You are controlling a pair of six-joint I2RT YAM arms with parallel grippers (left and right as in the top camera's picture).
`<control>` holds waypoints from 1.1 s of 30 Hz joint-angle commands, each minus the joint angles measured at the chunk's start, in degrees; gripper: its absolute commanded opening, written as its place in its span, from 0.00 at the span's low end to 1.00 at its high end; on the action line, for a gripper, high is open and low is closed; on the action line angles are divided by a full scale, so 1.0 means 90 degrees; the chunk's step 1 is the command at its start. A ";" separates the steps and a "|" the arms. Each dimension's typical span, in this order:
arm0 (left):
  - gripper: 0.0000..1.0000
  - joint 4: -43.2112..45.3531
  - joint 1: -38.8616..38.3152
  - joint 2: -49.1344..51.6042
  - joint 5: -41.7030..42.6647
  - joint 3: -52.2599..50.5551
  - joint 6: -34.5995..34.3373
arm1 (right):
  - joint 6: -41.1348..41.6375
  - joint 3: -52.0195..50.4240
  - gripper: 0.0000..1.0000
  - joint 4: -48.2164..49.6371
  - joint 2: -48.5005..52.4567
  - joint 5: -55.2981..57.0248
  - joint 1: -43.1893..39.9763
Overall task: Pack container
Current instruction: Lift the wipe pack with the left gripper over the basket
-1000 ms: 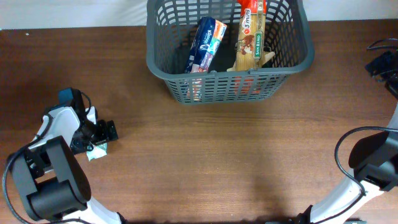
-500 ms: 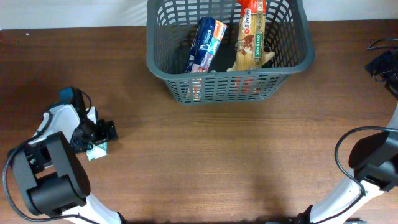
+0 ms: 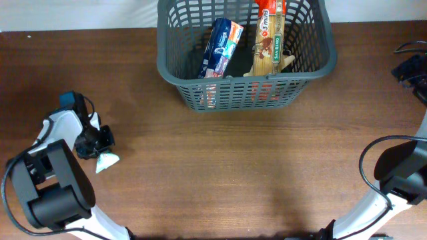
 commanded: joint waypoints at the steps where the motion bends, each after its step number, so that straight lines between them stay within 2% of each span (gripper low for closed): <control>1: 0.02 -0.0070 -0.0063 0.0408 0.1630 0.0546 -0.0129 | -0.0039 -0.0029 0.99 0.0015 -0.0007 0.0034 -0.0027; 4: 0.02 -0.0488 -0.0063 0.0406 0.2232 0.1625 -0.0148 | -0.0039 -0.0029 0.99 0.0015 -0.0007 0.0034 -0.0027; 7: 0.02 -0.1107 -0.0066 0.0406 0.2572 0.3201 -0.0432 | -0.0039 -0.0029 0.99 0.0015 -0.0007 0.0034 -0.0027; 8: 0.02 -0.1491 -0.0109 0.0406 0.2803 0.4388 -0.0447 | -0.0039 -0.0029 0.99 0.0015 -0.0007 0.0034 -0.0027; 9: 0.02 -0.1673 -0.0160 0.0406 0.2834 0.5015 -0.0474 | -0.0039 -0.0029 0.99 0.0015 -0.0007 0.0034 -0.0027; 14: 0.02 -0.2035 -0.0733 0.0406 0.2715 0.7842 -0.0685 | -0.0039 -0.0029 0.99 0.0015 -0.0007 0.0034 -0.0027; 18: 0.02 -0.1987 -0.1783 0.0406 0.1785 0.9517 -0.0792 | -0.0039 -0.0029 0.99 0.0015 -0.0007 0.0034 -0.0027; 21: 0.02 -0.1797 -0.2912 0.0406 0.0823 1.0025 -0.0780 | -0.0039 -0.0029 0.99 0.0015 -0.0007 0.0034 -0.0027; 22: 0.02 -0.1547 -0.3594 0.0425 0.0313 1.0020 -0.0634 | -0.0039 -0.0029 0.99 0.0015 -0.0007 0.0034 -0.0027; 26: 0.02 -0.0928 -0.4920 0.0794 -0.0656 0.9981 -0.0136 | -0.0039 -0.0029 0.99 0.0015 -0.0007 0.0034 -0.0027; 29: 0.02 -0.0573 -0.5425 0.1178 -0.1224 0.9981 0.0070 | -0.0039 -0.0029 0.99 0.0015 -0.0007 0.0034 -0.0027; 33: 0.02 -0.0362 -0.5622 0.1758 -0.1700 0.9981 0.0066 | -0.0039 -0.0029 0.99 0.0015 -0.0007 0.0034 -0.0027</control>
